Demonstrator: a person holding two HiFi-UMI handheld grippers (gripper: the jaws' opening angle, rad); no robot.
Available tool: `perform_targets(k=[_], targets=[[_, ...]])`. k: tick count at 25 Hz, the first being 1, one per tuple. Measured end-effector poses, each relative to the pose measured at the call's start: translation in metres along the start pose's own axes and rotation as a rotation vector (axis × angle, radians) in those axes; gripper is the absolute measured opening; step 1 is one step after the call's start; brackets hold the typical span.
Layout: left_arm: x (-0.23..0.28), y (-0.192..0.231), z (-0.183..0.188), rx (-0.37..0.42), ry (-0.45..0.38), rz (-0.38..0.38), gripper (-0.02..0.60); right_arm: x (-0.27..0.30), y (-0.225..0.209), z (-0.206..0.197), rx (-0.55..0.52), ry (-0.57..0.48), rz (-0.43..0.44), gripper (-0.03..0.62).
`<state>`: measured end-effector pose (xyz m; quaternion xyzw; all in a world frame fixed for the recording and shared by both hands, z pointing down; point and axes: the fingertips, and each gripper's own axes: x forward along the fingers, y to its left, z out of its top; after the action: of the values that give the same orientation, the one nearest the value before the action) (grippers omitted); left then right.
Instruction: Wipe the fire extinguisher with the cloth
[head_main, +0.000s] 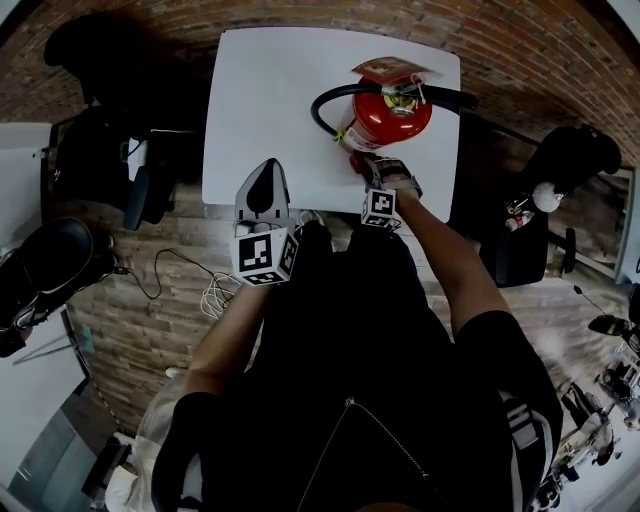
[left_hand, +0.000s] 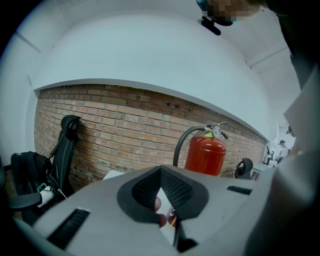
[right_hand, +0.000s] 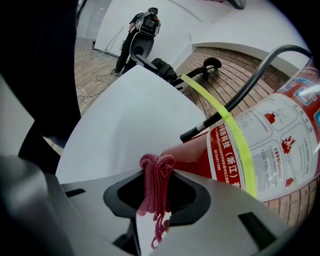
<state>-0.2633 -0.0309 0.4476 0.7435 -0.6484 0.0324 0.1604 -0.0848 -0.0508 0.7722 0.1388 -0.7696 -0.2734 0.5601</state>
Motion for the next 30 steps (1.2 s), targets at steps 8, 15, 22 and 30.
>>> perform_targets(k=[8,15,22,30], targets=[[0.006,-0.009,0.003,-0.003,-0.011,-0.026,0.008,-0.017,-0.011,0.003,0.007,0.003,-0.026,0.120],[0.007,-0.013,0.006,-0.004,-0.018,-0.043,0.008,-0.032,-0.021,0.008,0.022,0.006,-0.049,0.120],[0.009,-0.016,0.006,-0.004,-0.021,-0.056,0.008,-0.047,-0.033,0.012,0.038,-0.004,-0.055,0.120],[0.011,-0.020,0.011,-0.010,-0.035,-0.073,0.008,-0.071,-0.049,0.020,0.054,-0.007,-0.058,0.120]])
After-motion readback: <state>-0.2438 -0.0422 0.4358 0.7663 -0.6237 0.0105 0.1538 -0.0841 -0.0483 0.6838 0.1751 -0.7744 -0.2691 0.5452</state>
